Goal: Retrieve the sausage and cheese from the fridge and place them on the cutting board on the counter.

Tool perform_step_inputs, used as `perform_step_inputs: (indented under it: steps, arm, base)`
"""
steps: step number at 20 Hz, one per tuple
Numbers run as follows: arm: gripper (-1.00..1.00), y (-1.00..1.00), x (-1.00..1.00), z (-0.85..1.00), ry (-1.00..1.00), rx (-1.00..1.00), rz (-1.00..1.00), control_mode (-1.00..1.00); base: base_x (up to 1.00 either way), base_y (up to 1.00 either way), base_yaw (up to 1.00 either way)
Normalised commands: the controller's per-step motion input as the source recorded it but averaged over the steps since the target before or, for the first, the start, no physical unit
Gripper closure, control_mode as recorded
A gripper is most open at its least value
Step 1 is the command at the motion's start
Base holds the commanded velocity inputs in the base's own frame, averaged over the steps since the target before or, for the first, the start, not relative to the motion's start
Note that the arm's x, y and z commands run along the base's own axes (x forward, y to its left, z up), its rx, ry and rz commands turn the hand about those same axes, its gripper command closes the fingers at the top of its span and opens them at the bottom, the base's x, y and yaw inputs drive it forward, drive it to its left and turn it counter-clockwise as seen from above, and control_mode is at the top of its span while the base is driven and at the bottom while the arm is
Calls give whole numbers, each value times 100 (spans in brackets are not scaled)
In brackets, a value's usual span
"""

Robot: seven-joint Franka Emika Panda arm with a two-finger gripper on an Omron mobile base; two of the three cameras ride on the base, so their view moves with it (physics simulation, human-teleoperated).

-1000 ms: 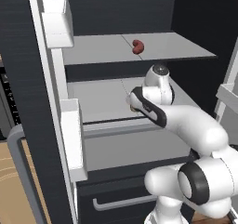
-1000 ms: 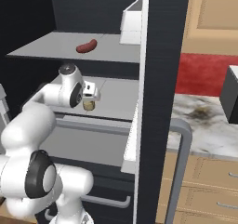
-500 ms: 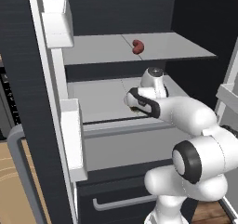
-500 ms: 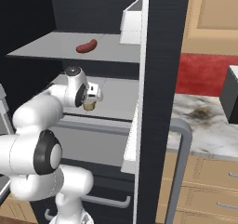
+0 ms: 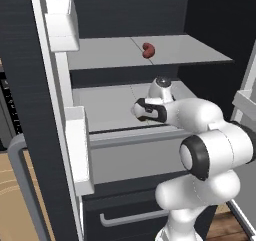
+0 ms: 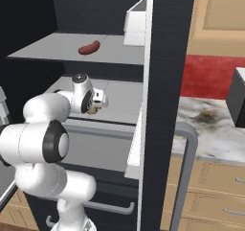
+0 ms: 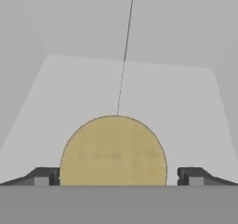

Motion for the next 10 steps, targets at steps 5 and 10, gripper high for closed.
perform_step_inputs:
  steps: [5, 10]
  arm:
    - [-100, 0, 19, -17, 1, 0, 0, -100]
    - [100, 0, 1, -16, 7, 0, 0, -100]
  base:
    - [0, 0, 0]
    - [0, 0, 0]
